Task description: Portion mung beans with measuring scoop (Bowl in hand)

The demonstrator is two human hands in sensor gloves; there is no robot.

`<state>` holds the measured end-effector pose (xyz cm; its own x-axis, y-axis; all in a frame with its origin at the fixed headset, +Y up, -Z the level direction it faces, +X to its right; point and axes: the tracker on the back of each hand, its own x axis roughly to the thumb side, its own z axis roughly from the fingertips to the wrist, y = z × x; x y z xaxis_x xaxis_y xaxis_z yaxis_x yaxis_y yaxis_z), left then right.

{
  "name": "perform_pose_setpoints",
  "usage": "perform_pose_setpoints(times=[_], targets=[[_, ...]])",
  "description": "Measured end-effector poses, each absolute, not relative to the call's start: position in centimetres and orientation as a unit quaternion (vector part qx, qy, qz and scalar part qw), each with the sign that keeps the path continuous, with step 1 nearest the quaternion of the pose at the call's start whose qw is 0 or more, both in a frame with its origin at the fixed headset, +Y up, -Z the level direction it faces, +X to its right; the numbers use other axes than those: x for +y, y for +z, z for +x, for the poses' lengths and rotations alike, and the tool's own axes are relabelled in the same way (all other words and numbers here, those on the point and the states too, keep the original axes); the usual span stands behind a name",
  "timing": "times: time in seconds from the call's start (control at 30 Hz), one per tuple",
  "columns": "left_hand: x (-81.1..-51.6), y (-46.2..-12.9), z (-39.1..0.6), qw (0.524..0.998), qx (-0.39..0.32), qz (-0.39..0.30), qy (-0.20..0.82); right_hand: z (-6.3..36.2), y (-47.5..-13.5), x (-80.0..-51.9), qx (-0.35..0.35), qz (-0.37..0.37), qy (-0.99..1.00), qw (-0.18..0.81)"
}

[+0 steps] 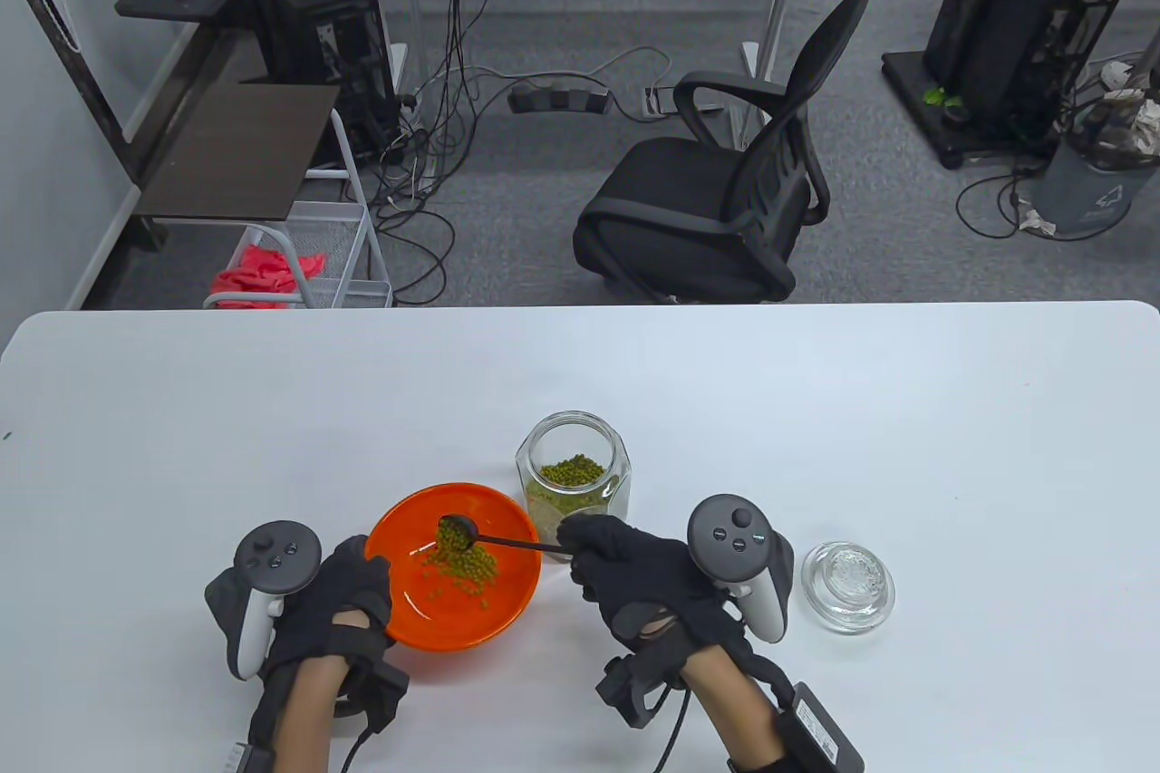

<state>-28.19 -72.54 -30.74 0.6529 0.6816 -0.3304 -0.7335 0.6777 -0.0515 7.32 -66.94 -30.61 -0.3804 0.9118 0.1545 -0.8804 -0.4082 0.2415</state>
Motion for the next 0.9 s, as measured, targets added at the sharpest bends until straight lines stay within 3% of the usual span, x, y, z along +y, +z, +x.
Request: perform_pose_setpoints(times=[0.6,0.9], targets=[[-72.6,-30.7,-28.2,0.905,0.144,-0.086,0.392,6.5,-29.1,-64.8,-0.015,0.179,0.864,0.470],[-72.4,-30.7,-28.5,0.903,0.143,-0.082,0.398,8.5,-29.1,-63.5,-0.037,0.154,0.832,0.532]])
